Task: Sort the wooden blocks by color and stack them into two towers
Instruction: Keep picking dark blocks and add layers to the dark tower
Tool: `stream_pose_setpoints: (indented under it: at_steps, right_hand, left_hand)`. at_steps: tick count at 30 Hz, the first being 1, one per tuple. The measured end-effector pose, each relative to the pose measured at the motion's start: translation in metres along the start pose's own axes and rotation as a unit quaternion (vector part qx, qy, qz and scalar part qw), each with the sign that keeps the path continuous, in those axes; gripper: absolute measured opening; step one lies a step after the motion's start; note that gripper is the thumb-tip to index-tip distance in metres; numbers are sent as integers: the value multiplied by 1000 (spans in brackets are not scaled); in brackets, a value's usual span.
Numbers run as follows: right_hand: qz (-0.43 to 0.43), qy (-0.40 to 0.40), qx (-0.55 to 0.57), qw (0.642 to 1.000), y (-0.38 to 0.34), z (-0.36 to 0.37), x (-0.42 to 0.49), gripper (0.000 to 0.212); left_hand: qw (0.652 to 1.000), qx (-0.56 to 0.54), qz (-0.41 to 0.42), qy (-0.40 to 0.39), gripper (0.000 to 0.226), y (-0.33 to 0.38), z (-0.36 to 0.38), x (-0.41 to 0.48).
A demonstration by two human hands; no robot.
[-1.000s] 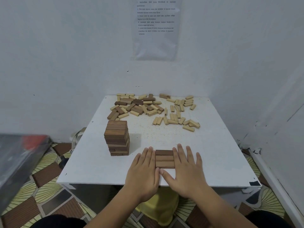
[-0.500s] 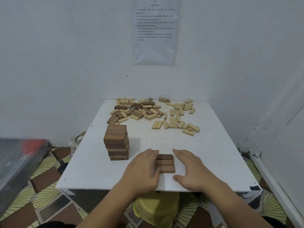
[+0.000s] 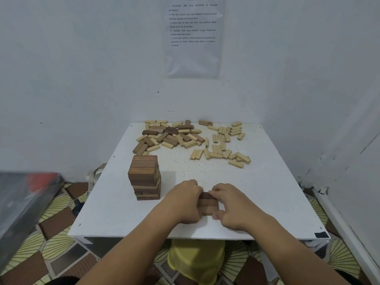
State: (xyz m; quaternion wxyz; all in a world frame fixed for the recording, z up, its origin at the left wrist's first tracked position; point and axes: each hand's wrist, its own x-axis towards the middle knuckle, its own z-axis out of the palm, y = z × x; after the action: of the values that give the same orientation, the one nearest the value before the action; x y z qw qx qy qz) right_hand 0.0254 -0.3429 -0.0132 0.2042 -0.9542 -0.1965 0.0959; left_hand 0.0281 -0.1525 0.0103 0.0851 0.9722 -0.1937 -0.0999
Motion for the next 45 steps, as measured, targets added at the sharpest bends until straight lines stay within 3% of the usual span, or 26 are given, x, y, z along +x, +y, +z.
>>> stream_pose_setpoints:
  at_steps: [6, 10, 14, 20, 26, 31, 35, 45]
  right_hand:
    - [9, 23, 40, 999, 4, -2, 0, 71]
    - [-7, 36, 34, 999, 1, -3, -5, 61]
    - [-32, 47, 35, 998, -7, -13, -22, 62]
    - [-114, 100, 30, 988, -54, -66, -34, 58]
    - [-156, 129, 59, 978, -119, -107, 9, 55]
    - [-135, 113, 101, 979, -150, -100, 58, 51]
    - [-118, 100, 104, 982, -158, -83, 87, 55]
    - [-96, 126, 67, 985, -151, -61, 113, 58]
  left_hand:
    - [1000, -18, 6, 2, 30, -3, 1, 1]
    - [999, -45, 2, 2, 50, -3, 0, -4]
    - [998, -66, 23, 6, 50, 0, -11, -24]
    - [987, -87, 76, 112, 62, -11, -73, -74]
    - [977, -89, 64, 183, 45, -56, -150, -99]
    - [971, -180, 25, 157, 63, -116, -163, -94]
    - [969, -191, 14, 155, 72, -150, -152, -80]
    - [973, -179, 29, 144, 69, -177, -132, -52]
